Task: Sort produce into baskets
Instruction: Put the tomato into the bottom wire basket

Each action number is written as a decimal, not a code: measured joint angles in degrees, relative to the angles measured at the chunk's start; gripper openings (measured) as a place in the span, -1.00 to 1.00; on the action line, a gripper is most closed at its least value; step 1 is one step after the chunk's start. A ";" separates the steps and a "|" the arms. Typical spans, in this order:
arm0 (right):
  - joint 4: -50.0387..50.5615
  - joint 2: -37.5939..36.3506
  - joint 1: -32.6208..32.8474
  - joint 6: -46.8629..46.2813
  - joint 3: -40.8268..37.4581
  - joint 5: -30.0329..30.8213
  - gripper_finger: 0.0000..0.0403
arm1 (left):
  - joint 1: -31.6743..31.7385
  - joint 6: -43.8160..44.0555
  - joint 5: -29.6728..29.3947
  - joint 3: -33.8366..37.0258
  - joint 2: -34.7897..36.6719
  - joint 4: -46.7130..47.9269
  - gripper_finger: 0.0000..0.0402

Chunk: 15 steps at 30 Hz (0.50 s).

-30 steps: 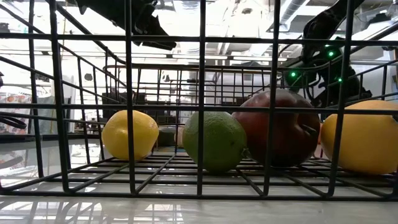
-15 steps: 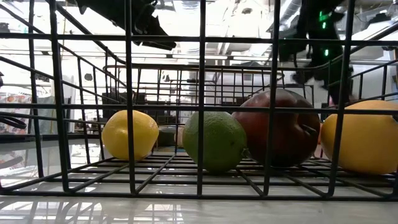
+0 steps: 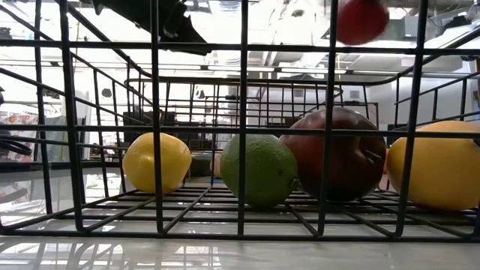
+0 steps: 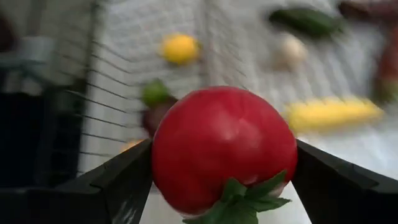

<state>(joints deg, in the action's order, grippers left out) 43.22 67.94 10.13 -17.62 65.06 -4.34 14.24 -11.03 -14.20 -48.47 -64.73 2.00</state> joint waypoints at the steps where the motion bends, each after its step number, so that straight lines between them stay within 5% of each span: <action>1: -2.13 0.70 1.87 0.08 0.00 -0.34 0.82 | 0.00 0.29 -0.01 0.00 0.00 0.00 0.04; 8: -10.68 9.70 11.54 1.23 0.00 -0.73 0.82 | 0.00 1.18 0.00 0.00 -0.02 0.02 0.04; 15: -11.04 17.20 10.98 -2.72 2.42 -1.75 0.84 | 0.00 1.23 0.00 0.00 -0.03 0.27 0.04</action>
<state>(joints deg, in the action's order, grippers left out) 32.18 85.14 21.11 -20.34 67.48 -6.09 14.24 -9.80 -14.20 -48.47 -64.76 2.27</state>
